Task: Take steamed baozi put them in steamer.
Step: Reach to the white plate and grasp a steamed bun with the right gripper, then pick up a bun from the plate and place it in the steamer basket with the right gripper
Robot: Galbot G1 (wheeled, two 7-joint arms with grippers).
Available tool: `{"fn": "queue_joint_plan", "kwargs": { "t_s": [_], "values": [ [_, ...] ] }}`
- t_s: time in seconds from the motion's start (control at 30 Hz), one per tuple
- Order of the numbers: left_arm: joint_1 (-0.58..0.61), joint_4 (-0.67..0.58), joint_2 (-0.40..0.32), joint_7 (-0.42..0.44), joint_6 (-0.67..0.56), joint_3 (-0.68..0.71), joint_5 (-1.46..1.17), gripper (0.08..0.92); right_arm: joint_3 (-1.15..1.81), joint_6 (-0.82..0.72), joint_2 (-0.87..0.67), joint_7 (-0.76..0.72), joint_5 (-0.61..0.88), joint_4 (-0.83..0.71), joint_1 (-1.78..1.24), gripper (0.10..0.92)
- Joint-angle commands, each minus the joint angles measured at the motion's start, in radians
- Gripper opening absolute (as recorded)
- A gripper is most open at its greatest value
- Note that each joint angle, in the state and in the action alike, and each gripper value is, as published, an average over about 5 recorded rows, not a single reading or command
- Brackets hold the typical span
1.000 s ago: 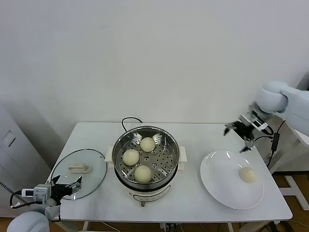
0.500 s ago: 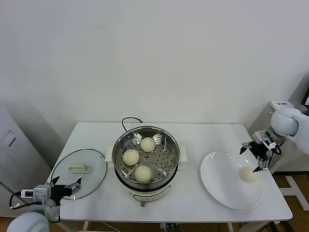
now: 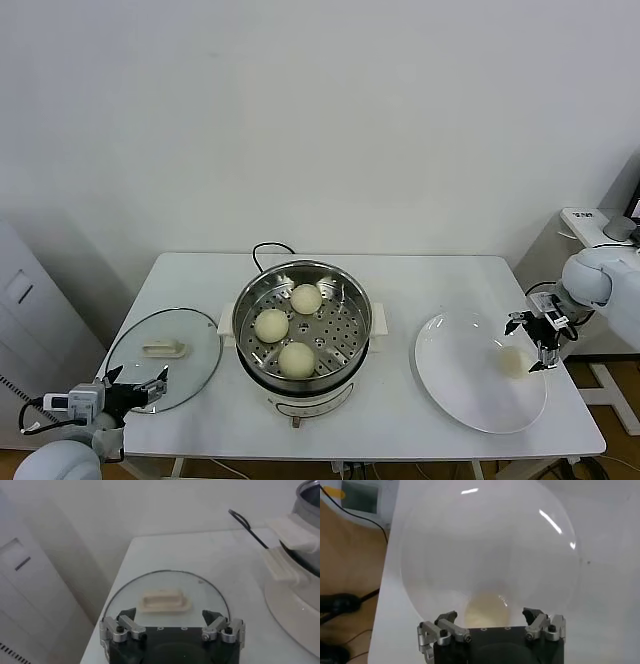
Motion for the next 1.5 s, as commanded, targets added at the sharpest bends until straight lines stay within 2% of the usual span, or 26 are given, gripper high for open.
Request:
{"fn": "queue_joint_plan", "kwargs": {
  "t_s": [0.03, 0.37, 0.83, 1.0, 1.2, 1.37, 1.5],
  "values": [
    [0.002, 0.0, 0.0, 0.0, 0.001, 0.0, 0.002, 0.823, 0.142, 0.013, 0.046, 0.022, -0.073, -0.101, -0.132, 0.823],
    [0.002, 0.003, -0.001, -0.001, 0.002, 0.002, 0.005, 0.823, 0.175, 0.011, 0.06, 0.016, -0.096, -0.109, -0.162, 0.803],
    [0.003, 0.004, -0.007, -0.001, 0.0, 0.004, 0.006, 0.823, 0.157, -0.025, 0.042, 0.013, -0.029, -0.072, -0.136, 0.561],
    [0.001, 0.005, -0.011, -0.001, 0.0, 0.004, 0.007, 0.823, -0.03, -0.101, -0.037, 0.01, 0.135, 0.058, 0.023, 0.52],
    [-0.006, 0.004, -0.008, 0.0, -0.001, 0.01, 0.011, 0.823, -0.465, -0.236, -0.109, 0.028, 0.438, 0.3, 0.488, 0.518],
    [-0.013, -0.006, -0.007, -0.001, -0.001, 0.012, 0.012, 0.823, -0.753, -0.319, -0.068, 0.051, 0.6, 0.421, 0.825, 0.518],
    [-0.018, -0.016, -0.005, -0.002, 0.0, 0.01, 0.012, 0.823, -0.834, -0.39, 0.0, 0.09, 0.712, 0.475, 0.942, 0.518]
  ]
}}
